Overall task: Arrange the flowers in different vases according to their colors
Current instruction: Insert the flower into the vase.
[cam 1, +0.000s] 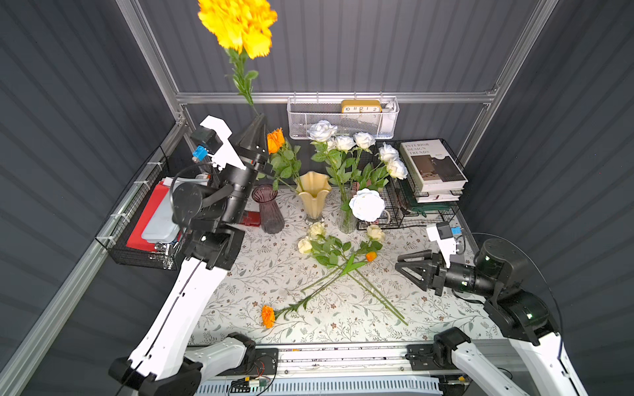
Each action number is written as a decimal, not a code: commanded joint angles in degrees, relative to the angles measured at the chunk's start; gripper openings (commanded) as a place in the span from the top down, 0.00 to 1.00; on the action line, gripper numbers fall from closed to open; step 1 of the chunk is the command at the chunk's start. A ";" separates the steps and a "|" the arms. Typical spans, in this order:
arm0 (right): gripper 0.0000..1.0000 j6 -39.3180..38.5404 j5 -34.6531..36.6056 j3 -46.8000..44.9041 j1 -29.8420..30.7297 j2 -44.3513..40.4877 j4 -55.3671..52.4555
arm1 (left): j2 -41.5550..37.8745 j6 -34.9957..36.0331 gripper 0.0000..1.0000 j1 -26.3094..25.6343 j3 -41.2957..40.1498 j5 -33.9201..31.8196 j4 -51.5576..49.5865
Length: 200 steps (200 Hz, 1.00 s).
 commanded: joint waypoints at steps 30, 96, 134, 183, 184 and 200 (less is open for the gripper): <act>0.55 -3.64 0.54 -2.88 -0.09 3.96 3.28 | 18.87 -13.60 1.00 3.23 4.75 17.72 13.82; 0.55 -7.31 1.29 -4.74 -0.13 7.32 3.39 | 29.46 -14.37 1.00 3.81 4.37 17.03 21.31; 0.54 -8.65 1.31 -5.55 -0.18 8.71 3.97 | 33.24 -11.95 1.00 3.81 3.26 15.87 22.87; 0.53 -9.46 1.28 -5.57 -0.18 8.78 4.08 | 38.27 -11.81 1.00 3.88 1.72 13.69 26.93; 0.53 -9.47 1.29 -5.57 -0.23 8.76 4.07 | 38.35 -11.81 1.00 3.85 1.66 13.68 27.01; 0.52 -9.68 1.32 -5.77 -0.20 8.32 4.06 | 39.39 -11.26 0.98 3.81 1.10 13.40 27.12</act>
